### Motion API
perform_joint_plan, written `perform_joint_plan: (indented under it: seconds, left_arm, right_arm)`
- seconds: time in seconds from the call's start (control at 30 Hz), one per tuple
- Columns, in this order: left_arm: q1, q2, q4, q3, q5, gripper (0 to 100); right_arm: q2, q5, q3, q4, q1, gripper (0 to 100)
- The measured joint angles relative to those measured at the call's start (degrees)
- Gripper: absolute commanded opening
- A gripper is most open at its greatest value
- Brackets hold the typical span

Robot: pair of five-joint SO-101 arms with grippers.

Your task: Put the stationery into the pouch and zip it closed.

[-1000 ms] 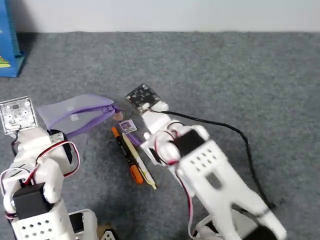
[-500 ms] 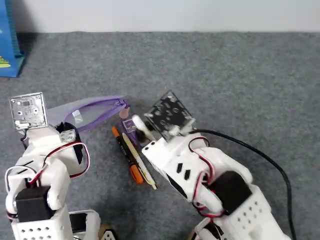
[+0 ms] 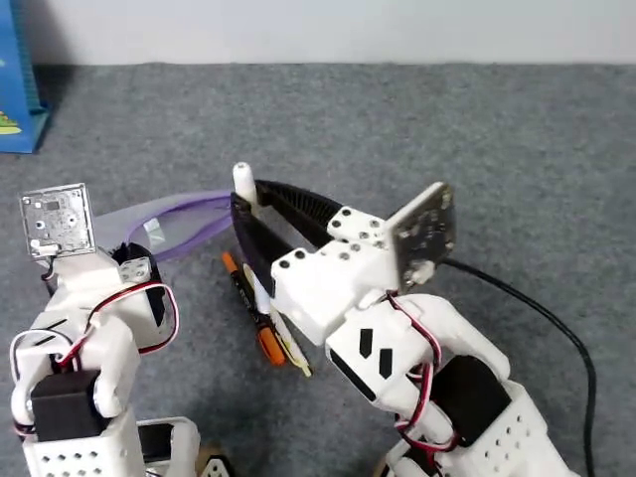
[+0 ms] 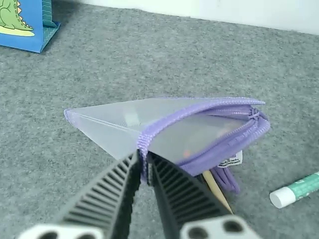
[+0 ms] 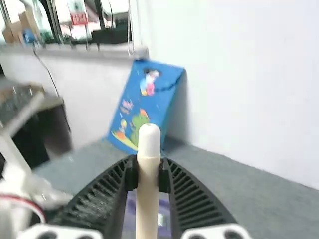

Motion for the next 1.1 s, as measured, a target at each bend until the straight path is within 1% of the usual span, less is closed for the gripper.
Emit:
perform_joint_plan:
  seconds: [0.1,0.2,0.27,0.4,0.47,0.57,0.63,0.77,0.87,1.0,1.1]
  left_arm:
    - [0.0,0.0,0.0,0.0,0.0,1]
    - [0.0,0.0,0.0,0.0,0.0,1]
    - [0.0,0.0,0.0,0.0,0.0,1]
    - [0.0,0.0,0.0,0.0,0.0,1]
    - [0.0,0.0,0.0,0.0,0.0,1]
    - [0.0,0.0,0.0,0.0,0.0,1]
    - [0.0,0.0,0.0,0.0,0.0,1]
    - [0.0,0.0,0.0,0.0,0.0,1]
    - [0.0,0.0,0.0,0.0,0.0,1]
    - [0.0,0.0,0.0,0.0,0.0,1]
    - [0.0,0.0,0.0,0.0,0.0,1]
  right_arm:
    - [0.0,-3.3,0.2,-4.4,0.0,0.8]
    - [-0.1,-4.5,4.2,-12.9,0.0,0.8]
    - [-0.1,-4.7,9.3,-21.1,0.2,0.8]
    - [0.0,-4.7,20.7,-41.2,0.0,0.8]
    - [0.0,-3.3,25.2,-50.7,0.1,0.8]
    - [0.0,-2.1,29.7,-61.3,0.1,0.8]
    - [0.0,-1.7,30.4,-65.0,0.1,0.8]
    - [1.4,-1.4,30.5,-66.8,0.0,0.8]
    - [5.8,-1.4,30.5,-68.5,0.0,0.8]
    - [14.2,-1.4,30.5,-77.0,0.6,0.8]
    - [21.7,-1.4,30.5,-84.2,2.5,0.8]
